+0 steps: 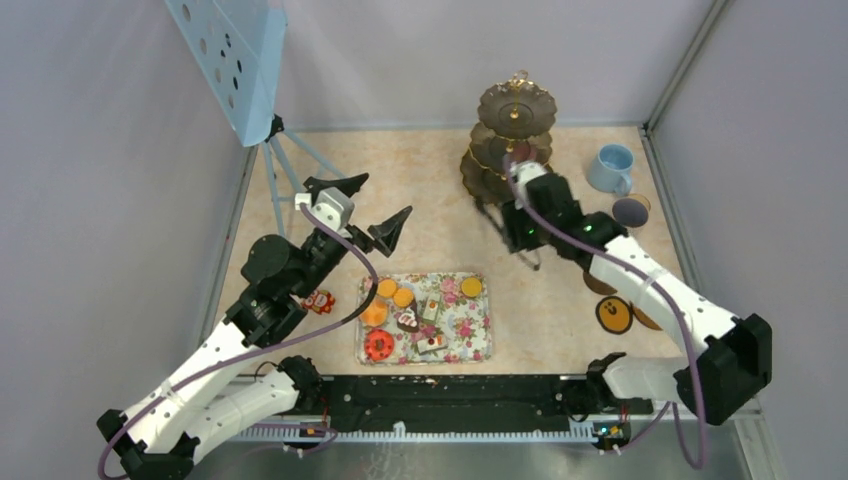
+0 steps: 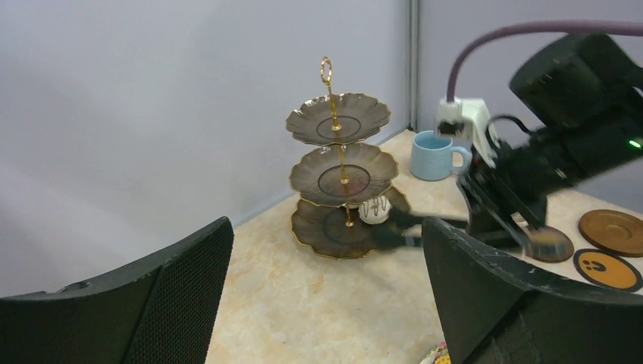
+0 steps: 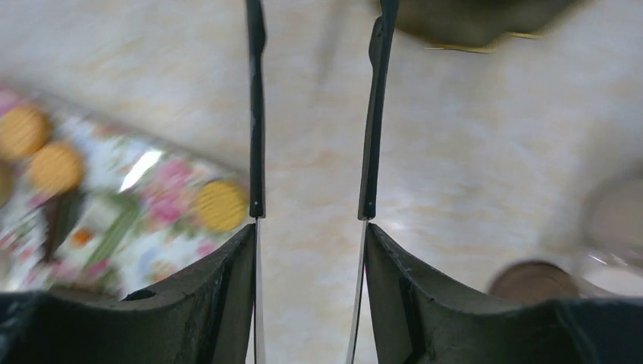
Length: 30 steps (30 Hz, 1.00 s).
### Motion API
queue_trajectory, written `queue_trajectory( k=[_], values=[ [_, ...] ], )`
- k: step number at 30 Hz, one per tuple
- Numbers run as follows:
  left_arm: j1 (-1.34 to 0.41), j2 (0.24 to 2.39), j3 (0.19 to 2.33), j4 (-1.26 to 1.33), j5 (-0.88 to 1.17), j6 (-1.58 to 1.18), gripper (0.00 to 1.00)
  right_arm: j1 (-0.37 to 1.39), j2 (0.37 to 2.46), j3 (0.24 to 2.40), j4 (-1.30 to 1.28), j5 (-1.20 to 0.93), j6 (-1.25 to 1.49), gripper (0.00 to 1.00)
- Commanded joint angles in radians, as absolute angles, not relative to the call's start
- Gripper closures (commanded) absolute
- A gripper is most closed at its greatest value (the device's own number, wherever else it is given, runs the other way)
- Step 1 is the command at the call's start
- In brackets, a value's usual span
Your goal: Serve the afternoon tea
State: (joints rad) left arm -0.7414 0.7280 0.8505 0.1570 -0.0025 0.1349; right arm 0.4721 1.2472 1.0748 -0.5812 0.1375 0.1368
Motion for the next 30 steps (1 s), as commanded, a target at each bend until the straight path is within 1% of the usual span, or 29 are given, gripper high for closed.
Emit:
queue_trajectory(
  k=[1,7,11,19,23,30],
  values=[
    [-0.744,0.696,0.847,0.193,-0.073,0.144,0.01,0.754,1.213,1.097,-0.641,-0.016,0.156,0.50],
    [-0.739,0.642,0.827,0.220,-0.233,0.142,0.01,1.019,1.296,1.128,-0.540,-0.043,0.135,0.50],
    [-0.732,0.616,0.819,0.232,-0.335,0.143,0.01,1.137,1.378,1.198,-0.528,0.015,0.066,0.49],
    [-0.724,0.601,0.818,0.233,-0.463,0.139,0.01,1.249,1.532,1.301,-0.563,0.102,0.006,0.48],
    [-0.723,0.600,0.819,0.230,-0.529,0.137,0.01,1.274,1.578,1.329,-0.575,0.107,-0.025,0.48],
    [-0.721,0.595,0.819,0.229,-0.535,0.132,0.01,1.292,1.620,1.332,-0.588,0.128,-0.038,0.48]
  ],
)
